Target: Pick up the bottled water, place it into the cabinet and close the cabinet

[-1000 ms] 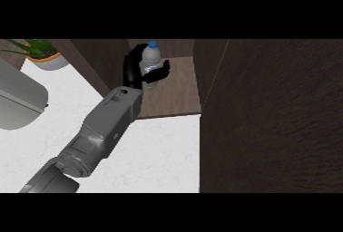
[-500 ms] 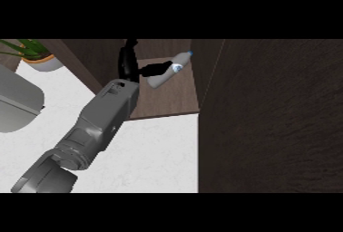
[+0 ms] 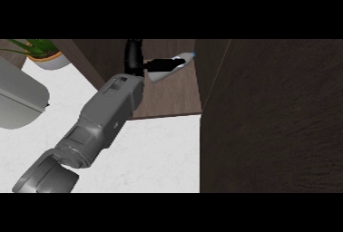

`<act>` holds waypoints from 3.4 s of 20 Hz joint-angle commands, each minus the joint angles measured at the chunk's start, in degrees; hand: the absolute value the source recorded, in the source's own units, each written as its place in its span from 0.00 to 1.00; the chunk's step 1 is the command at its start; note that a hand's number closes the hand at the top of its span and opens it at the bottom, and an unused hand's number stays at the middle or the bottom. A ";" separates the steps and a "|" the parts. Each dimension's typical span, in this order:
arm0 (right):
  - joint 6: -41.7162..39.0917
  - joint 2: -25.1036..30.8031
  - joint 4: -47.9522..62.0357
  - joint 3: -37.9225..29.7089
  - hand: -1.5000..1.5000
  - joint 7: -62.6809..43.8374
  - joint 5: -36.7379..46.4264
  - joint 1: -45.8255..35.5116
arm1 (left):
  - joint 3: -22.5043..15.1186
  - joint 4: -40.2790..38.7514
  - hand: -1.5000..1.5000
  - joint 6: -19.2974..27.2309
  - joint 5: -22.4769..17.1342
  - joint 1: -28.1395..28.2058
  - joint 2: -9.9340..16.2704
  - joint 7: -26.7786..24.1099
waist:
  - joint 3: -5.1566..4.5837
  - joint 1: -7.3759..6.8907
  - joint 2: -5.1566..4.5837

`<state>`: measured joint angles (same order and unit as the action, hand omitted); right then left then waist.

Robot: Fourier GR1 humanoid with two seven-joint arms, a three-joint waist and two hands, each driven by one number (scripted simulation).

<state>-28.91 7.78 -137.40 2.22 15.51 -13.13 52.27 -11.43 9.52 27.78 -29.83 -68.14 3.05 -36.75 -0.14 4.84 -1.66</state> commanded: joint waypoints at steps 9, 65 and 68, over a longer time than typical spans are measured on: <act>1.22 -0.32 -5.70 -0.24 0.00 -4.58 -3.85 1.32 | 1.15 4.49 0.00 -6.44 -1.28 3.67 -3.01 -3.55 | 0.11 -2.84 1.40; -13.94 15.74 -17.77 31.26 1.00 -7.59 23.57 0.45 | -8.85 95.78 0.00 -22.84 -17.93 81.56 28.44 6.14 | -0.61 -6.61 2.96; -14.27 16.84 -17.36 34.04 1.00 -9.11 23.75 -2.37 | -7.34 97.35 0.00 -22.64 -19.38 82.35 29.58 7.43 | -0.55 -6.71 2.98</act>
<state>-40.98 22.42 -143.50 29.76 12.96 0.03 52.78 -20.72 105.18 6.41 -47.40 12.01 30.41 -30.12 -0.64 -1.36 1.19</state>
